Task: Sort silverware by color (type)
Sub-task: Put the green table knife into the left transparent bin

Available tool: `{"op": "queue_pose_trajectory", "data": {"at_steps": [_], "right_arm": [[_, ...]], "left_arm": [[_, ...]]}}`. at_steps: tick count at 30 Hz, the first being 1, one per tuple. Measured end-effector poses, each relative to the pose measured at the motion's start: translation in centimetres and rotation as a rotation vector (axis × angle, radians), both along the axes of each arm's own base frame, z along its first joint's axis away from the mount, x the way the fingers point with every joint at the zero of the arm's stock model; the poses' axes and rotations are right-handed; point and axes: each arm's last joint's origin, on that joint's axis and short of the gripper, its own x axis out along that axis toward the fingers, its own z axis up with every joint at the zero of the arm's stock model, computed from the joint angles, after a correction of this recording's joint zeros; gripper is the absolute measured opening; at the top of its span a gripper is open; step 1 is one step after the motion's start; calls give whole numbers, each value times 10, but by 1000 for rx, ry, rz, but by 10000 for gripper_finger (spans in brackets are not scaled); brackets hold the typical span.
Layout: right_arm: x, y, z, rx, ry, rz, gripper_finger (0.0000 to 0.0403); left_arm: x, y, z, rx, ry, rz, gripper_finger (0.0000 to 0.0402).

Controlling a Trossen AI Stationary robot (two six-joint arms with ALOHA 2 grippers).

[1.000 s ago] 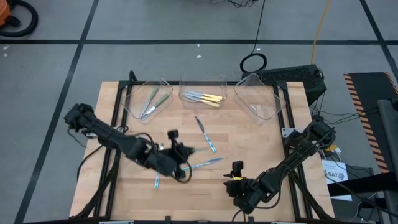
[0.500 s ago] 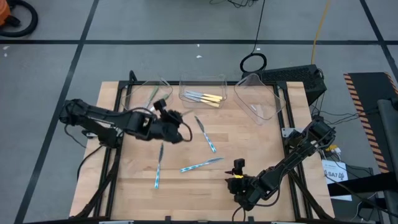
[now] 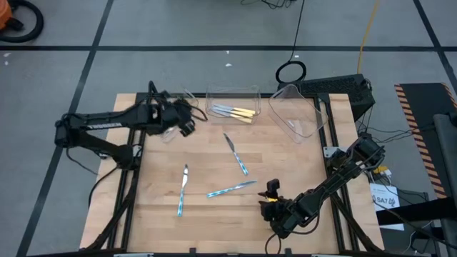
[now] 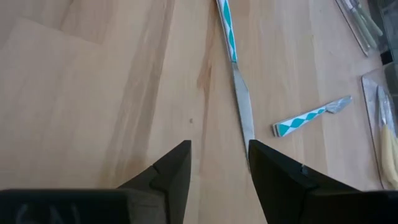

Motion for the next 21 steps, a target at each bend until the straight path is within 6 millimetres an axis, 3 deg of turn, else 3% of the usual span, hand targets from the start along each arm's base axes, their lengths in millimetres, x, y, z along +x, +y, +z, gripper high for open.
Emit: {"op": "queue_pose_trajectory", "data": {"at_steps": [4, 13, 21], "right_arm": [[2, -4, 0, -16, 11, -5, 155], [8, -13, 0, -30, -5, -49, 155], [8, -13, 0, -26, -3, -50, 155]], "left_arm": [[-22, 26, -20, -38, 17, 125, 49], [-37, 67, -66, -86, 39, 172, 49], [-47, 90, -78, -111, -102, 211, 49]]}}
